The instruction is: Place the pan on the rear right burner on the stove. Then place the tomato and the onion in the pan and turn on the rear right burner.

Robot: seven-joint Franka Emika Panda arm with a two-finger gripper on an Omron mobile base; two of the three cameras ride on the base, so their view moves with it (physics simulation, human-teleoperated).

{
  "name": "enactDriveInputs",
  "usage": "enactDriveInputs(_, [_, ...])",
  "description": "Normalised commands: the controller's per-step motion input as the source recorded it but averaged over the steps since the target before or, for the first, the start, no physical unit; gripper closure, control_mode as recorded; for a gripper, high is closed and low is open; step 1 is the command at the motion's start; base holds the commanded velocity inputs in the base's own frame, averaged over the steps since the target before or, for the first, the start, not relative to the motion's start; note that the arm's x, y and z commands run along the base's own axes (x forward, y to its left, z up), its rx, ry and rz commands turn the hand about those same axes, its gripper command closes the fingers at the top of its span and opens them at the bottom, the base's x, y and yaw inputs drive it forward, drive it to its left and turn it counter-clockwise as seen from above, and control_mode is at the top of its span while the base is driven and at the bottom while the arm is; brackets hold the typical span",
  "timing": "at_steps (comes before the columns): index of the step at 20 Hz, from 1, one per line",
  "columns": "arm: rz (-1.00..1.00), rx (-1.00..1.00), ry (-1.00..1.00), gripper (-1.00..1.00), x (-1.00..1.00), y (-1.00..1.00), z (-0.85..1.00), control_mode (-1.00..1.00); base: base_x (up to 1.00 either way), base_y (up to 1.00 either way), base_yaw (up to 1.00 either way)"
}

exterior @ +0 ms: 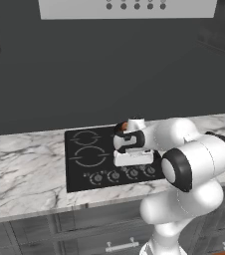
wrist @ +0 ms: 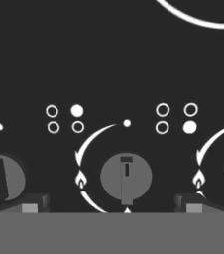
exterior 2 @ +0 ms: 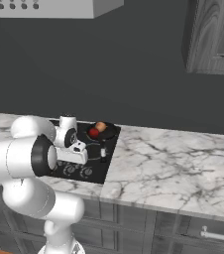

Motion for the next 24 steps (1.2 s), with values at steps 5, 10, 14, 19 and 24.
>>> enactDriveInputs(5, [0.00,-0.04,-0.11,-1.00,0.00,0.00,-0.01,-1.00,0.00,0.00,0.00])
enactDriveInputs(10, [0.00,-0.01,-0.02,-1.00,-0.09,0.00,-0.05,-1.00,0.00,0.00,0.00])
enactDriveInputs(14, [0.00,0.00,0.00,-1.00,0.00,-0.05,-0.12,-1.00,0.00,0.00,0.00])
enactDriveInputs(19, [0.00,0.00,0.00,-1.00,0.00,-0.01,-0.10,-1.00,0.00,0.00,0.00])
enactDriveInputs(24, [0.00,0.00,0.00,-1.00,0.00,0.00,-0.08,-1.00,0.00,0.00,0.00])
